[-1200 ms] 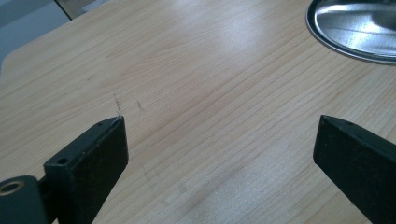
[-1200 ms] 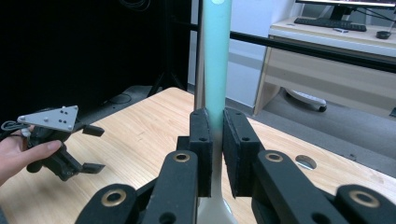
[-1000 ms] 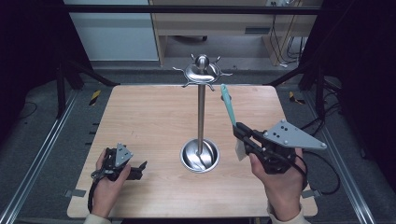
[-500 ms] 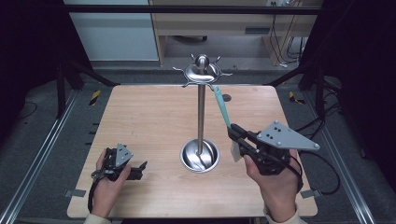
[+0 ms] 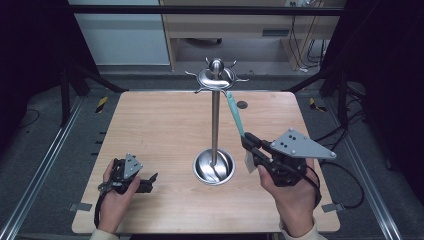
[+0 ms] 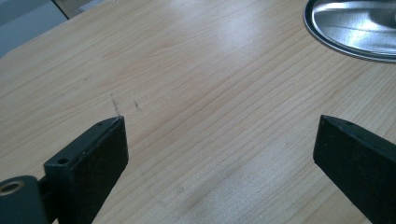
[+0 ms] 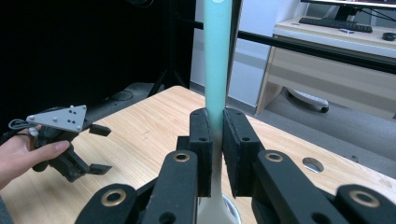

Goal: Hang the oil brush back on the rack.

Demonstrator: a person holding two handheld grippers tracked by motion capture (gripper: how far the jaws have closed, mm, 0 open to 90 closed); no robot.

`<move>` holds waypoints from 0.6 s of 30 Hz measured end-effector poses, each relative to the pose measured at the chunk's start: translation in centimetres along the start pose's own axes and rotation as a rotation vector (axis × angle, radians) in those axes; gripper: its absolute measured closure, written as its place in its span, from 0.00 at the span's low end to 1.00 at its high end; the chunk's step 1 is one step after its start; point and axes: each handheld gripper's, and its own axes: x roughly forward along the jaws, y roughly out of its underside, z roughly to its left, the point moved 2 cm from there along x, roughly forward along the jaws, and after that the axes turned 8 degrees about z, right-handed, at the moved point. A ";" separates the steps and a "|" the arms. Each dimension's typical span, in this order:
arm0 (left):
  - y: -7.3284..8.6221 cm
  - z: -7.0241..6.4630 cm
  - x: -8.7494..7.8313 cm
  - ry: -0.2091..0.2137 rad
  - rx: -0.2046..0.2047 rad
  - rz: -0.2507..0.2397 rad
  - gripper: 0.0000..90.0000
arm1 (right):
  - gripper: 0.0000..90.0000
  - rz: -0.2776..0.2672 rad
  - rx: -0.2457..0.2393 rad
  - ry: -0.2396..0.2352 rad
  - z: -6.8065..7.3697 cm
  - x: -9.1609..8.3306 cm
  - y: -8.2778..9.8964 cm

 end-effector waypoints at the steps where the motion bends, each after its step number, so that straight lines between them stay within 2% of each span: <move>1: 0.0 0.0 0.0 0.000 0.001 0.001 0.03 | 0.92 0.003 -0.002 0.004 0.1 0.1 0.0; 11: 0.0 -0.1 0.0 0.002 0.001 0.001 0.03 | 0.92 0.005 0.006 0.014 0.0 1.0 0.3; 18: 0.0 -0.1 0.1 0.004 0.001 0.002 0.03 | 0.92 -0.028 0.012 0.019 0.1 2.5 0.7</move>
